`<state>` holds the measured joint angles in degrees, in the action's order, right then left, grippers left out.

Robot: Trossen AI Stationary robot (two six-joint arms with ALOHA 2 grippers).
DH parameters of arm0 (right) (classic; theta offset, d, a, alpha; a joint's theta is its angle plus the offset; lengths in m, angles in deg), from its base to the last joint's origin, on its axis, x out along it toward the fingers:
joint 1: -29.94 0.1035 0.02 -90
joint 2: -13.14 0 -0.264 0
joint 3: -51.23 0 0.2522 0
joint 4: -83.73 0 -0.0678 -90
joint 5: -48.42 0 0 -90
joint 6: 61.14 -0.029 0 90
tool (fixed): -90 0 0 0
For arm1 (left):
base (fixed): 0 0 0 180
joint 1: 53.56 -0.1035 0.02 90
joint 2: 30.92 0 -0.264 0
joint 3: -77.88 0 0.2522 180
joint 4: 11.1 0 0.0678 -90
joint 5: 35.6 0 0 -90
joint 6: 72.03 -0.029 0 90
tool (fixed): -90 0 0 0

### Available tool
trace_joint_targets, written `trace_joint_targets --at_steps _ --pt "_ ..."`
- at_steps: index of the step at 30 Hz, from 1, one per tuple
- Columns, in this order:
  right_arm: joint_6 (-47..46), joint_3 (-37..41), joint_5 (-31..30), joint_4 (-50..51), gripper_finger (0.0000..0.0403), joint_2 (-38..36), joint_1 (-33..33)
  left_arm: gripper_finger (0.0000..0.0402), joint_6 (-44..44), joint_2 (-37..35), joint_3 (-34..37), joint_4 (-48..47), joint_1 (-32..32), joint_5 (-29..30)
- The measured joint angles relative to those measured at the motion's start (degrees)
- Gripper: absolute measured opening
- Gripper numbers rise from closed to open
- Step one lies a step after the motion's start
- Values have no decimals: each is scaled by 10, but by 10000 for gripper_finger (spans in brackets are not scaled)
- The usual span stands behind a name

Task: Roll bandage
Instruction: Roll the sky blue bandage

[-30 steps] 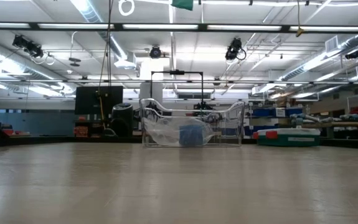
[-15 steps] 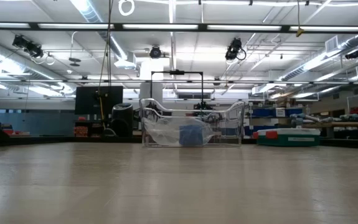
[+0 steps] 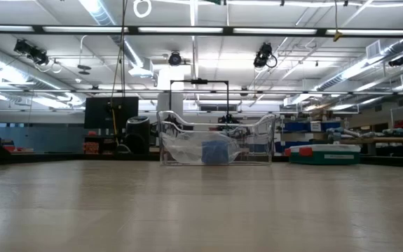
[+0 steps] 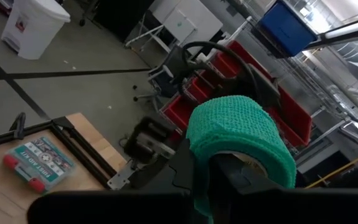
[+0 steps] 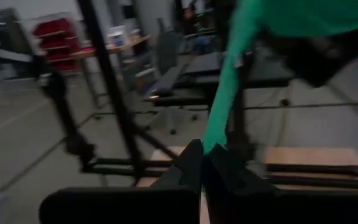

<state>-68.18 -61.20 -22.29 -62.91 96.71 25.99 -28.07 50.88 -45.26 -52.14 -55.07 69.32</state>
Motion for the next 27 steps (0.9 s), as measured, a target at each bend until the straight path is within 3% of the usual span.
trace_joint_targets --at_steps 4,11,27 --pt "-6 0 53 12 1 -9 25 27 -1 -2 0 -6 -6 -1" --pt "-10 0 92 7 0 -33 63 27 -9 -10 0 -23 -20 -4" --pt "-30 0 96 -5 0 -36 103 27 -21 -11 0 -27 -47 7"
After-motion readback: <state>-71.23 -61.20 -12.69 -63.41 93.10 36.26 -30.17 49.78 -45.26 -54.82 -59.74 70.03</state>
